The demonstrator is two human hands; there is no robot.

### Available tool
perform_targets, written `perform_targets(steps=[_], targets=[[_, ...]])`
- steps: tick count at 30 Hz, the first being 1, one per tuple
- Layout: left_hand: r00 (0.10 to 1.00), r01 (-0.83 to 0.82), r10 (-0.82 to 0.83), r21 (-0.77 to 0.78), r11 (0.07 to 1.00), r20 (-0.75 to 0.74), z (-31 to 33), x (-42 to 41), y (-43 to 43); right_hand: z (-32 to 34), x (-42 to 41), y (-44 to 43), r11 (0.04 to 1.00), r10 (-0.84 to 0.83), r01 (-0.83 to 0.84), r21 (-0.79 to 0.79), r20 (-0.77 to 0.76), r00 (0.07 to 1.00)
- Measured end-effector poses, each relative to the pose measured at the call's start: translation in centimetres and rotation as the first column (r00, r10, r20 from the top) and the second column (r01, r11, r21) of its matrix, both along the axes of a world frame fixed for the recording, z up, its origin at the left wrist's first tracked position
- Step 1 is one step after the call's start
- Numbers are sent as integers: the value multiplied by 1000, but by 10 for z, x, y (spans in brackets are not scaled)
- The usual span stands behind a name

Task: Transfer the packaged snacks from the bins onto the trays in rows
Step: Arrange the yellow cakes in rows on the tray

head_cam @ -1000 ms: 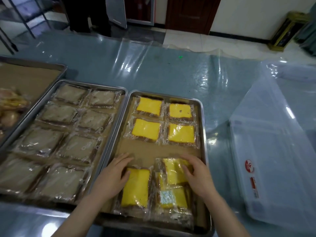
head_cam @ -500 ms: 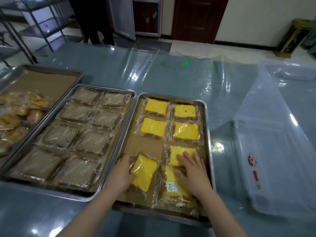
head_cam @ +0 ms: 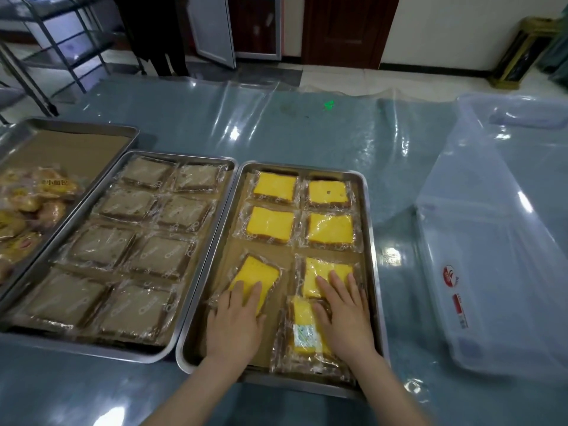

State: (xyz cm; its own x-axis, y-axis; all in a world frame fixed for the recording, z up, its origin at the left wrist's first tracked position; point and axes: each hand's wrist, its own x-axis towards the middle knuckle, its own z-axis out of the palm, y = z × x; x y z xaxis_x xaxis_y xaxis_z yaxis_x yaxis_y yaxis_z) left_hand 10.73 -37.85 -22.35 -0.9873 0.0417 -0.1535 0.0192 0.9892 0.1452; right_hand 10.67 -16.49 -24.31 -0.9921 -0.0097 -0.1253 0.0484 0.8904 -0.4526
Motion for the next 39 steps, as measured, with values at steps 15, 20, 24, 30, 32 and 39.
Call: perform_targets(steps=[15, 20, 24, 30, 32, 39], targets=[[940, 340, -342, 159, 927, -18, 0, -63, -30, 1, 4, -1, 1000, -3, 3, 0, 12, 1000], [947, 318, -305, 164, 934, -97, 8, -55, -23, 7, -9, 7, 995, 87, -93, 47, 127, 988], [997, 70, -70, 427, 902, -15, 22, -24, 1, 20, -34, 15, 978, 130, -155, 142, 171, 977], [927, 0, -113, 300, 954, 359, 23, -4, 30, 27, -11, 7, 998, -18, 14, -55, -58, 998], [920, -10, -95, 263, 965, 381, 22, -1, 33, 28, 5, 8, 984, -143, 127, -129, -129, 981], [924, -130, -95, 537, 833, 371, 29, 5, 32, 30, 30, 12, 942, -222, 201, -270, -49, 974]])
